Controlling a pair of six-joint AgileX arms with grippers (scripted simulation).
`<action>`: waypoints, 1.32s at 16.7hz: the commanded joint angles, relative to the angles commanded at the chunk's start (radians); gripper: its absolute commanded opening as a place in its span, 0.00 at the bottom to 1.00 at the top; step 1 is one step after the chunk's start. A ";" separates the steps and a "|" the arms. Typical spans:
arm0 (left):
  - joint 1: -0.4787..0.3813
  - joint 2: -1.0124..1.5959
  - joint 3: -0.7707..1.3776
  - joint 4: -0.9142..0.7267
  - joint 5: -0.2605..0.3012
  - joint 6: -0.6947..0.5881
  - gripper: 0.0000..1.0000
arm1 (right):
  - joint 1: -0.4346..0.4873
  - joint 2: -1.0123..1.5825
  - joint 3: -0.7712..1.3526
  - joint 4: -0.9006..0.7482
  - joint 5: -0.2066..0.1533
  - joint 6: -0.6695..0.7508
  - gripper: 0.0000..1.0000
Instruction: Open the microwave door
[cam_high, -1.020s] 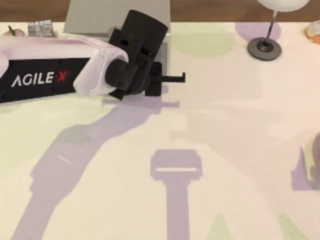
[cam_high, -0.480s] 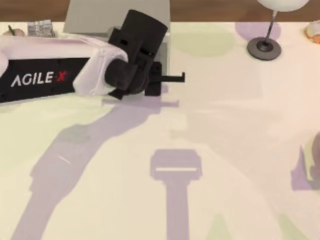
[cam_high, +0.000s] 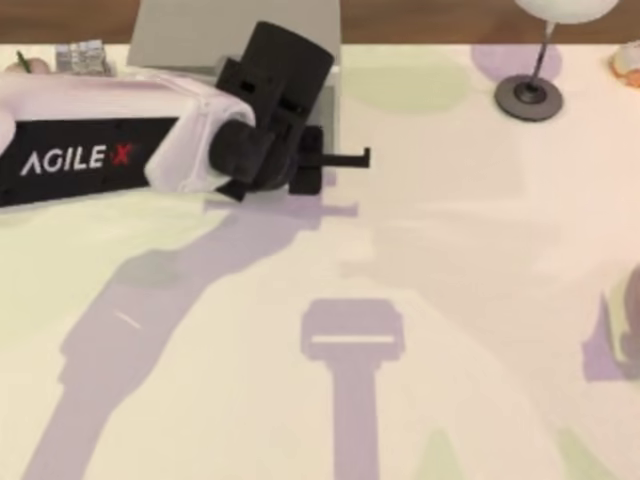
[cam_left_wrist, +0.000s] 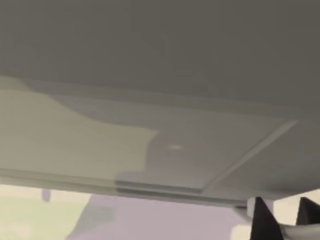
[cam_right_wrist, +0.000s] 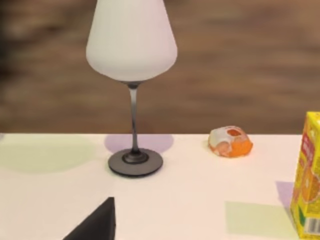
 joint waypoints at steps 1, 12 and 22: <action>0.003 -0.008 -0.010 0.006 0.006 0.010 0.00 | 0.000 0.000 0.000 0.000 0.000 0.000 1.00; 0.015 -0.038 -0.049 0.030 0.030 0.048 0.00 | 0.000 0.000 0.000 0.000 0.000 0.000 1.00; 0.015 -0.038 -0.049 0.030 0.030 0.048 0.00 | 0.000 0.000 0.000 0.000 0.000 0.000 1.00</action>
